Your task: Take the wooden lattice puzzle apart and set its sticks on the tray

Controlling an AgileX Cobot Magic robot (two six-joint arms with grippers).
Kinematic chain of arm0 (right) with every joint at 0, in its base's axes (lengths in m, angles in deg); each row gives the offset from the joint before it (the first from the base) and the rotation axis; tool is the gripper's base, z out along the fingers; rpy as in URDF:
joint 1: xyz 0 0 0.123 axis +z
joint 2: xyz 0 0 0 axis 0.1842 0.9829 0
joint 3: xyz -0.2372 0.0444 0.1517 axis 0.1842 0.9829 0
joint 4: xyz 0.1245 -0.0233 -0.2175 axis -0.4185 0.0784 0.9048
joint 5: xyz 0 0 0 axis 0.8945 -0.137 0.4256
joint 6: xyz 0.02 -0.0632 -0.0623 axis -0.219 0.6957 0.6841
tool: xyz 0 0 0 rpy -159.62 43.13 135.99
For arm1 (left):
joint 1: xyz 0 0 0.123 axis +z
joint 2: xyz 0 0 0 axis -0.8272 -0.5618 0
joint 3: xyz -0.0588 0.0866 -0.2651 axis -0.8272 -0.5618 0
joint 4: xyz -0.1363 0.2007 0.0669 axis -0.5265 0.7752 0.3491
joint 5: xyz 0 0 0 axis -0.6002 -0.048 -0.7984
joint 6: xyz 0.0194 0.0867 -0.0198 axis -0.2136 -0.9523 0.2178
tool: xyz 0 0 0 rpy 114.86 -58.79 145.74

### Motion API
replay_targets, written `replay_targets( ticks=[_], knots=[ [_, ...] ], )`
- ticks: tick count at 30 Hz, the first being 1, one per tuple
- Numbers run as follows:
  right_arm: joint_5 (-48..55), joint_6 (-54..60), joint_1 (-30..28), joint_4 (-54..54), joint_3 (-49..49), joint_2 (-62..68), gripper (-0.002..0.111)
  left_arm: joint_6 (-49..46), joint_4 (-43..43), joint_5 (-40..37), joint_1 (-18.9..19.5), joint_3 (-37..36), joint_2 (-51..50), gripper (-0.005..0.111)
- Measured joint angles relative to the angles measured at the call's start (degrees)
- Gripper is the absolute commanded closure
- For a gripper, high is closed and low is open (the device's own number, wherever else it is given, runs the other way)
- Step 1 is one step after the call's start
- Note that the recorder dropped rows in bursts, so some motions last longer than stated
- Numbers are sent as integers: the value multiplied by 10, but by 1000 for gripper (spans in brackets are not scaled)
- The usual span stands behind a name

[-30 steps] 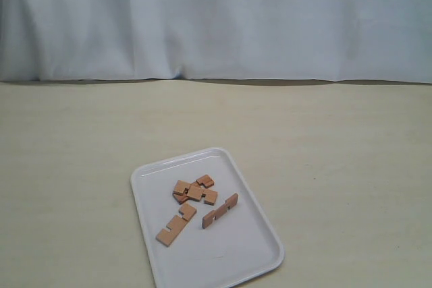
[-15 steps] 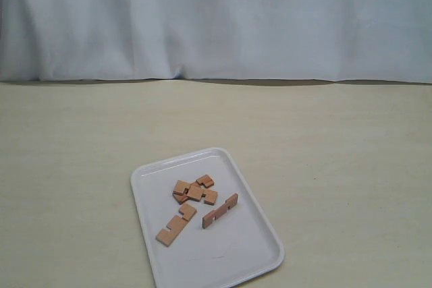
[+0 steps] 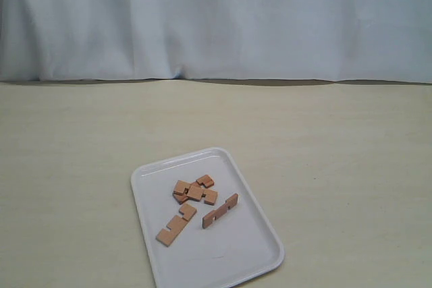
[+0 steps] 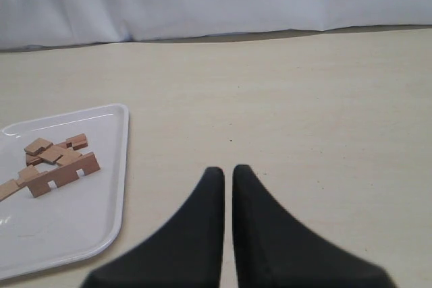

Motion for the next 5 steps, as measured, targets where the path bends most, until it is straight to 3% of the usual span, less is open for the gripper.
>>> replay_targets(
  ticks=[5],
  knots=[
    [0,0,0,0,0,0,104,0,0,0,0,0,0,107]
  ],
)
